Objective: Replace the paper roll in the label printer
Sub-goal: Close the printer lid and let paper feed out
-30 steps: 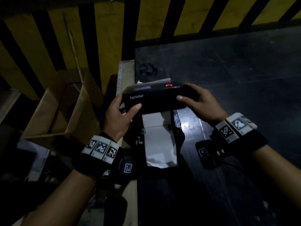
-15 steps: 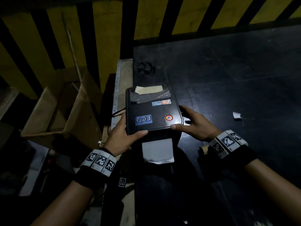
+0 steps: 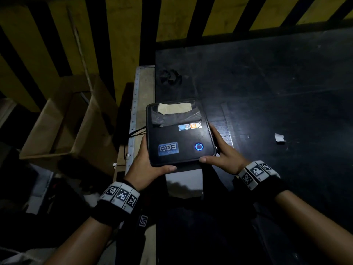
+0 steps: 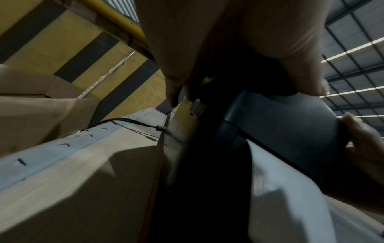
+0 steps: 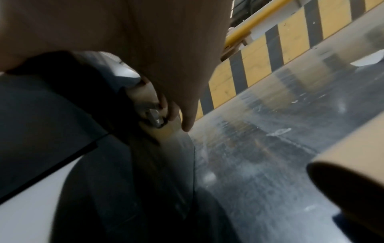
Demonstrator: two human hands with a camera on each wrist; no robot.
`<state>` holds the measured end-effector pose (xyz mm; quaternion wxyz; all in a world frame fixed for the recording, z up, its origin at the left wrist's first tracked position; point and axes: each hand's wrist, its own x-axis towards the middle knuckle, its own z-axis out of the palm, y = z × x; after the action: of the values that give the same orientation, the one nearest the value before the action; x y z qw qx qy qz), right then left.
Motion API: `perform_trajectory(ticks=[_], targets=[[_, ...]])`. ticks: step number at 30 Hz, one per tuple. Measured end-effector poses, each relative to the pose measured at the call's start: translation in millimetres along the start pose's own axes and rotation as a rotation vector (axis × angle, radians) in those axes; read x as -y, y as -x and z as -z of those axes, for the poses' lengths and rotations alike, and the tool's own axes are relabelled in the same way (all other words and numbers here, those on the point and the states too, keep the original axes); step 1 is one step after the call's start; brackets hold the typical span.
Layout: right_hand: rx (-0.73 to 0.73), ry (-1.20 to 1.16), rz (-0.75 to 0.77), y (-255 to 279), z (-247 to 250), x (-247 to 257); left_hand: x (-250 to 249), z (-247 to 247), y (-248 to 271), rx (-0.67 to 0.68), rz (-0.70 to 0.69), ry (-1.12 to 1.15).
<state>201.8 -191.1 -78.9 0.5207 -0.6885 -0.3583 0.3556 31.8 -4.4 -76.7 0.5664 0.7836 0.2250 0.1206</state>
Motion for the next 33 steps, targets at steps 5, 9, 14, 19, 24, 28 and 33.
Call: perform_trajectory(ticks=[5, 9, 14, 19, 24, 28, 33], targets=[[0.004, -0.025, 0.011, -0.9, -1.0, -2.5, 1.8, -0.6, 0.2, 0.004, -0.006, 0.026], [-0.009, -0.037, 0.003, -0.5, -2.8, -4.3, 2.9, -1.2, -0.1, -0.009, 0.004, 0.026], [-0.015, -0.040, -0.009, -1.1, -3.5, -5.9, 3.4, -0.9, -0.2, -0.004, 0.006, 0.036], [-0.017, -0.056, -0.021, -1.9, -3.5, -8.9, 3.5, -0.7, -0.4, 0.008, 0.017, 0.047], [-0.019, -0.055, -0.019, -1.4, -3.8, -8.0, 3.6, -0.8, 0.3, 0.009, 0.021, 0.047], [-0.020, -0.051, -0.002, -2.4, -3.3, -9.4, 2.1, -1.6, -0.2, 0.002, 0.011, 0.050], [-0.025, -0.035, -0.003, -2.0, -3.5, -11.1, 1.6, -1.9, 0.2, -0.004, 0.006, 0.033]])
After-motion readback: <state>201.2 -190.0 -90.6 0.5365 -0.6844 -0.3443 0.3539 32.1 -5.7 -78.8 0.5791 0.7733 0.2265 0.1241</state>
